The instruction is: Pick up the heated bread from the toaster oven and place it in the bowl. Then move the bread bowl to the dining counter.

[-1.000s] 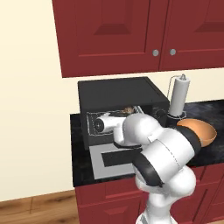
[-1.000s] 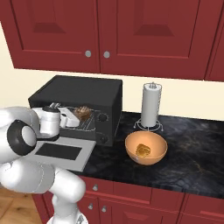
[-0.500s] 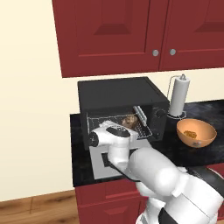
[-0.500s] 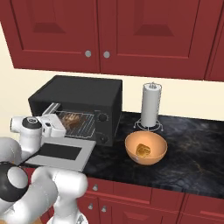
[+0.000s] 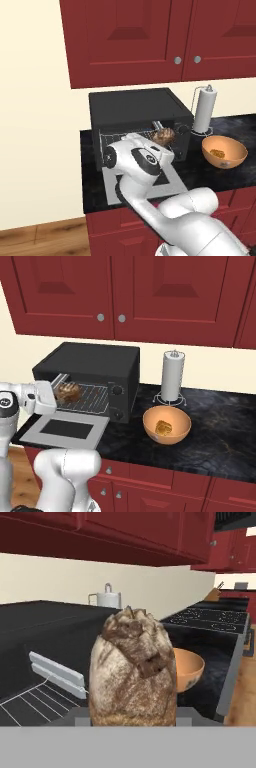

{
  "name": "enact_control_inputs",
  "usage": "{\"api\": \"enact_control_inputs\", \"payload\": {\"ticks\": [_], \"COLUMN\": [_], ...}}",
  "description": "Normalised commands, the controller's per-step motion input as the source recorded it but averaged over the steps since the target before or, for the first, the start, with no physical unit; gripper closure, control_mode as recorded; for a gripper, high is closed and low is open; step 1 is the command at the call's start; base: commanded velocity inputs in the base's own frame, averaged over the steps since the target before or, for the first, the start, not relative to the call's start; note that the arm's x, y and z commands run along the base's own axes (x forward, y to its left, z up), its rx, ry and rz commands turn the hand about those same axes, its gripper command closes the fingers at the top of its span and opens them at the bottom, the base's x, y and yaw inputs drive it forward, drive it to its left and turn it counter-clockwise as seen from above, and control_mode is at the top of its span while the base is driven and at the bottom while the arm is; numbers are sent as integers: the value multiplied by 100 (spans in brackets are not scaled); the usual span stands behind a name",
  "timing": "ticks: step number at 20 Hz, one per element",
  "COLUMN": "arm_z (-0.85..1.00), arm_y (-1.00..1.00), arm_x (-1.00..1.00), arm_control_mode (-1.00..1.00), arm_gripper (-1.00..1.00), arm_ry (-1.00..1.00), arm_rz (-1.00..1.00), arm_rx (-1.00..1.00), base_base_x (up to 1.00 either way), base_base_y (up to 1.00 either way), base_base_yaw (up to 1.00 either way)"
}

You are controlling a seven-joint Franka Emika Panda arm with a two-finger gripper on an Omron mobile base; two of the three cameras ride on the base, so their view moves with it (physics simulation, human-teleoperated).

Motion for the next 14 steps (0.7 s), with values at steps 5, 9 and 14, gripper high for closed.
{"api": "enact_control_inputs", "payload": {"ticks": [5,9,14], "arm_z": [97,43,3], "arm_y": [-90,-100,-100], "arm_x": [-98,-41,7], "arm_control_mode": [-100,-100,-100], "arm_gripper": [100,100,100], "arm_ry": [0,14,24], "arm_rz": [-8,-11,-3], "arm_rx": [0,4,14], "base_base_x": [0,0,0], "base_base_y": [0,0,0], "base_base_yaw": [0,0,0]}}
